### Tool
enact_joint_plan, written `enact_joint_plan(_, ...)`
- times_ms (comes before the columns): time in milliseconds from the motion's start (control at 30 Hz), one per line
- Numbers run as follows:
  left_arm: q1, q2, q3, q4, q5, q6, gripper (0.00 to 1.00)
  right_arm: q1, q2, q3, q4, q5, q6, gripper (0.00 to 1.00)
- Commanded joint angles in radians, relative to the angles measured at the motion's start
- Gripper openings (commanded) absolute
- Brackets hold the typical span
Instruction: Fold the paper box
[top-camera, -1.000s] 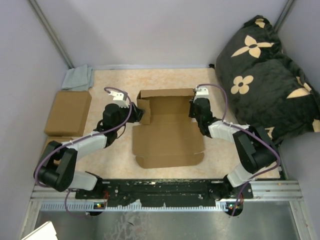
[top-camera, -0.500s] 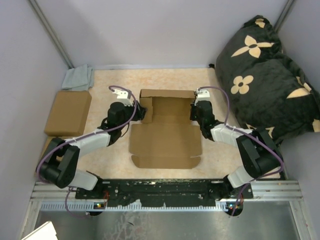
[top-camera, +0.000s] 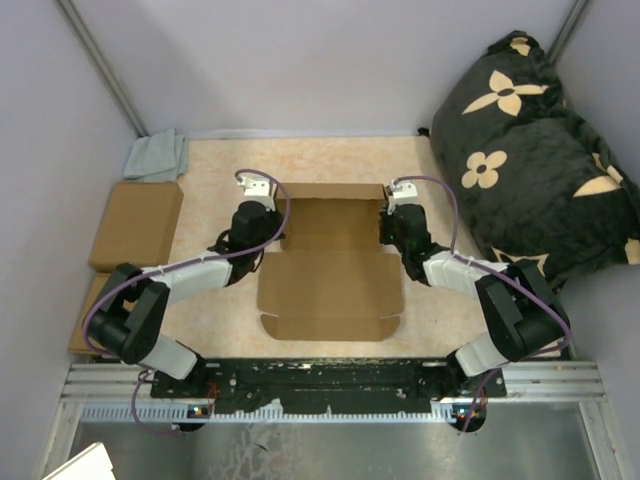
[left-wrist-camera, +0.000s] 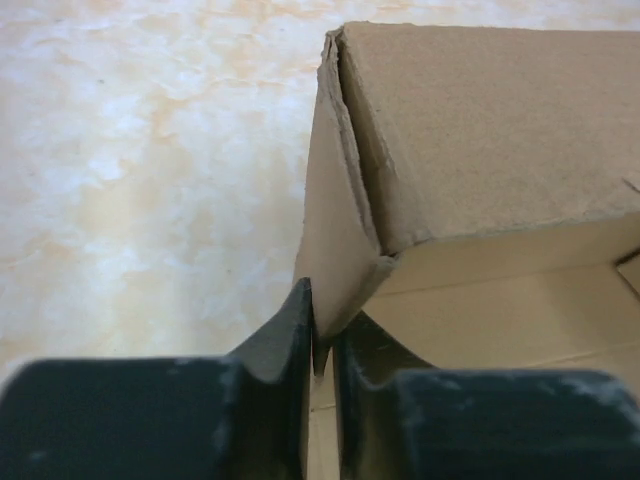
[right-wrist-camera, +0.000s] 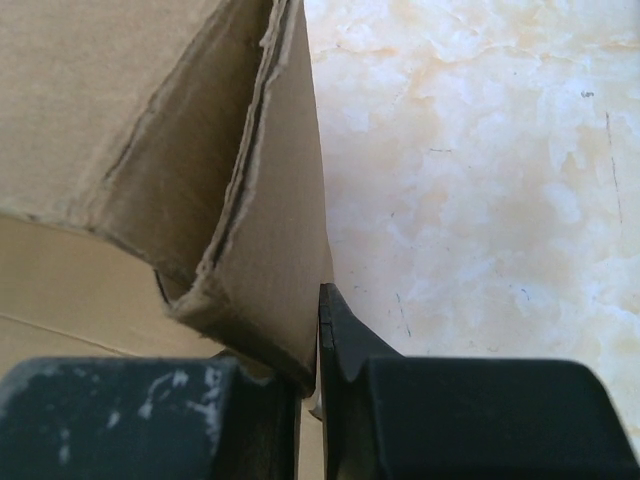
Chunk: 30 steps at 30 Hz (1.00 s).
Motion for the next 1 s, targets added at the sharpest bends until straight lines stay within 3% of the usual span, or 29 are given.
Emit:
enact_joint_plan(0, -0.051, 0.038, 0.078, -0.098, -0.201, 0.044, 0.03, 0.011, -0.035, -0.008, -0.014, -0.045, 0.002, 0.07)
enact_joint_plan(300, -0.204, 0.164, 0.258, -0.355, -0.672, 0.035, 0.0, 0.015, -0.037, 0.015, -0.065, -0.033, 0.022, 0.07)
enact_joint_plan(400, -0.241, 0.191, 0.275, -0.383, -0.766, 0.031, 0.0, 0.015, -0.032, 0.047, -0.112, -0.035, 0.041, 0.07)
enact_joint_plan(833, -0.266, 0.21, 0.23, -0.38, -0.894, -0.03, 0.0, 0.027, -0.005, 0.099, -0.191, -0.029, 0.101, 0.06)
enact_joint_plan(967, -0.266, 0.164, 0.216, -0.414, -0.835, -0.094, 0.1, 0.028, -0.003, 0.109, -0.214, -0.012, 0.104, 0.07)
